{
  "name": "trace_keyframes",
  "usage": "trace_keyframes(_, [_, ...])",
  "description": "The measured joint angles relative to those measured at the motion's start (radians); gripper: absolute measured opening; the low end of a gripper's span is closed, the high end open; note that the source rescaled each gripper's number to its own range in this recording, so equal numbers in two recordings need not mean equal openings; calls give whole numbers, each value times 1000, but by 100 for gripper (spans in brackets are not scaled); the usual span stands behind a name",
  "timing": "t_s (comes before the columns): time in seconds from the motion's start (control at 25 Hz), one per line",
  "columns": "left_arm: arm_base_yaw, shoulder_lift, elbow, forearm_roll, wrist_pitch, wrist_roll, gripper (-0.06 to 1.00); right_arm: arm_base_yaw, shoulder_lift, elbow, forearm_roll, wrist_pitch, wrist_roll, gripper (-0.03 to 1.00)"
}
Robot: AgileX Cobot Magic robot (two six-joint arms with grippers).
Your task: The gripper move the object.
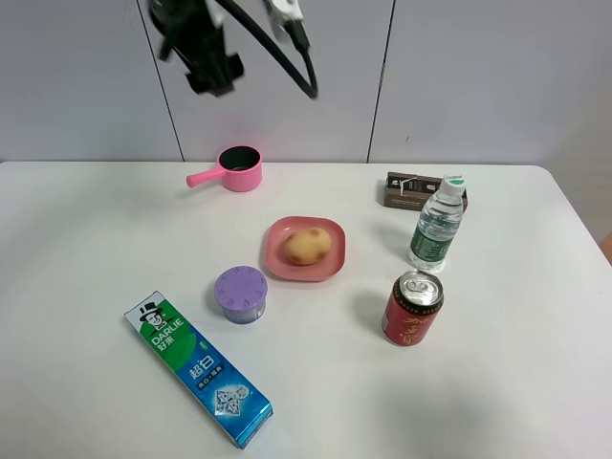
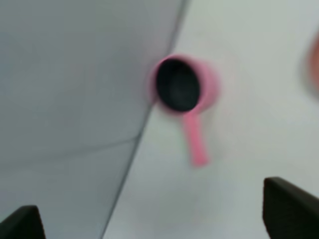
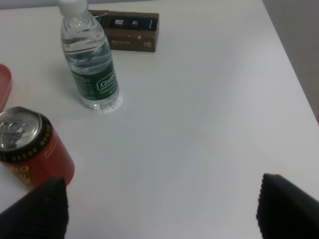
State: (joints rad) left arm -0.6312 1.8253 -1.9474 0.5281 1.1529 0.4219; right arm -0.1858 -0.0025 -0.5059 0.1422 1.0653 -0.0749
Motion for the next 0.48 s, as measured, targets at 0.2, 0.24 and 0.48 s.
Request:
trace_keyframes(0.2, [156,-160,0,-41,50,14,87,0,0,0,0,0,0,100])
trace_keyframes(0.24, [198,-193,0,-74,51,27,87,0,0,0,0,0,0,100])
trace_keyframes(0.48, [428,-390,1,-283,56,99,87,0,0,0,0,0,0,100])
